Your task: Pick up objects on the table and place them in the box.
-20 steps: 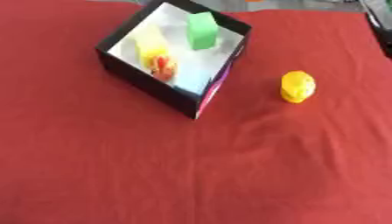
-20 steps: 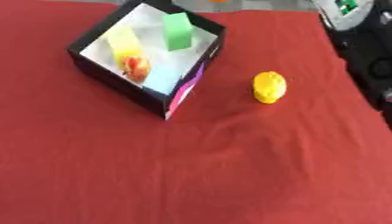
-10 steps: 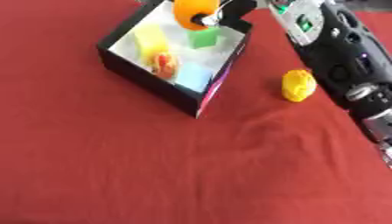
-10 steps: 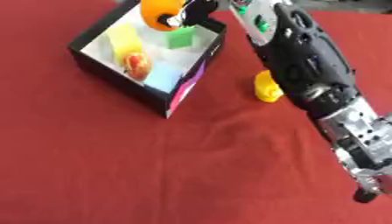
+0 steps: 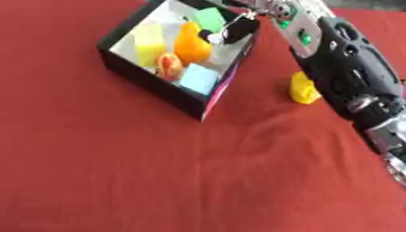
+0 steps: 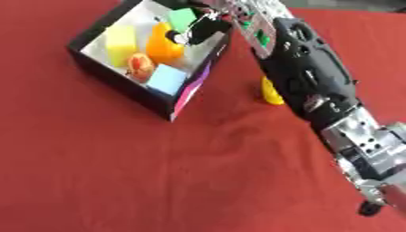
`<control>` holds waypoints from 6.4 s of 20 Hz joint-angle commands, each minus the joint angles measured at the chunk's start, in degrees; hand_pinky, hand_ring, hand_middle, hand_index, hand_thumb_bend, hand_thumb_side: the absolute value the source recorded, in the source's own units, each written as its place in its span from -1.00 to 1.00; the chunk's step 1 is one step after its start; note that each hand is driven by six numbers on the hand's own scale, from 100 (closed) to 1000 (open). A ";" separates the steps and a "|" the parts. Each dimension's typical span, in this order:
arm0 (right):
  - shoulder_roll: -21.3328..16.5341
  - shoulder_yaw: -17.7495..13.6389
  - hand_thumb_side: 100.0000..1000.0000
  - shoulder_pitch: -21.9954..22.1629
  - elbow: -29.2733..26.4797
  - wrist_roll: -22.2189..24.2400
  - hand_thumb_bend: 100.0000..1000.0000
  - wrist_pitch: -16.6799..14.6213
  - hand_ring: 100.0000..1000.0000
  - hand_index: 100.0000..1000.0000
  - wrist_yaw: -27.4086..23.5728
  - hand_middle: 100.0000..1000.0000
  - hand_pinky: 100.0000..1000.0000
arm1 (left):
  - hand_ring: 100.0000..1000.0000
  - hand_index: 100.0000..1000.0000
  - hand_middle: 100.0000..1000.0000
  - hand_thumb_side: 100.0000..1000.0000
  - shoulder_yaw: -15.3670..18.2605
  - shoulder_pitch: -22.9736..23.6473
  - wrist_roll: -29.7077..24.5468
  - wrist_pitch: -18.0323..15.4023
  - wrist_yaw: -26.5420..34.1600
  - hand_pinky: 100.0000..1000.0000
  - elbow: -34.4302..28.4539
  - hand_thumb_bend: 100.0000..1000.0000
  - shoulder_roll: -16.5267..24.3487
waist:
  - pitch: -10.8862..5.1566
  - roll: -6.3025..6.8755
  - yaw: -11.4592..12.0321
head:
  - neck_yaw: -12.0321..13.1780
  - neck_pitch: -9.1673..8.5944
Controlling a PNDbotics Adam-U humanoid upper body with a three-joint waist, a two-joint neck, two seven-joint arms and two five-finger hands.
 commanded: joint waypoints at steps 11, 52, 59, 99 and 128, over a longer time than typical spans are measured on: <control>-26.19 -6.53 -0.92 21.73 -39.16 -0.56 -0.56 9.10 0.71 0.83 -22.95 0.52 0.67 | 0.34 0.44 0.25 -0.14 1.21 1.63 0.48 1.20 -0.22 0.50 0.16 -0.61 2.09 | -2.02 0.09 -3.31 | 3.44 0.38; -18.65 -1.51 -0.20 37.02 -37.31 5.31 -0.48 9.23 0.78 0.89 -4.13 0.58 0.73 | 0.32 0.43 0.22 -0.16 0.97 1.87 0.22 1.99 0.64 0.48 0.98 -0.55 0.24 | -0.60 1.30 -2.51 | 3.56 -1.03; -17.61 -0.73 -0.29 35.66 -34.97 4.52 -0.38 8.82 0.78 0.91 -1.68 0.59 0.72 | 0.32 0.43 0.22 -0.16 0.87 1.89 0.24 2.07 0.75 0.47 1.03 -0.54 0.08 | -0.37 1.31 -2.24 | 3.39 -1.17; -17.51 -2.37 -0.71 32.33 -24.08 -0.52 -0.25 9.66 0.30 0.75 0.80 0.29 0.46 | 0.32 0.42 0.22 -0.14 0.62 2.15 -0.48 2.16 1.12 0.47 1.56 -0.56 -0.56 | 0.43 1.70 -2.13 | 2.89 -2.21; -19.93 -7.87 -0.51 32.11 -25.68 4.61 -0.52 5.87 0.64 0.89 -10.33 0.58 0.78 | 0.32 0.41 0.20 -0.14 0.84 2.25 -0.51 2.65 0.81 0.47 1.58 -0.57 -0.66 | 0.17 1.52 -2.40 | 3.39 -2.26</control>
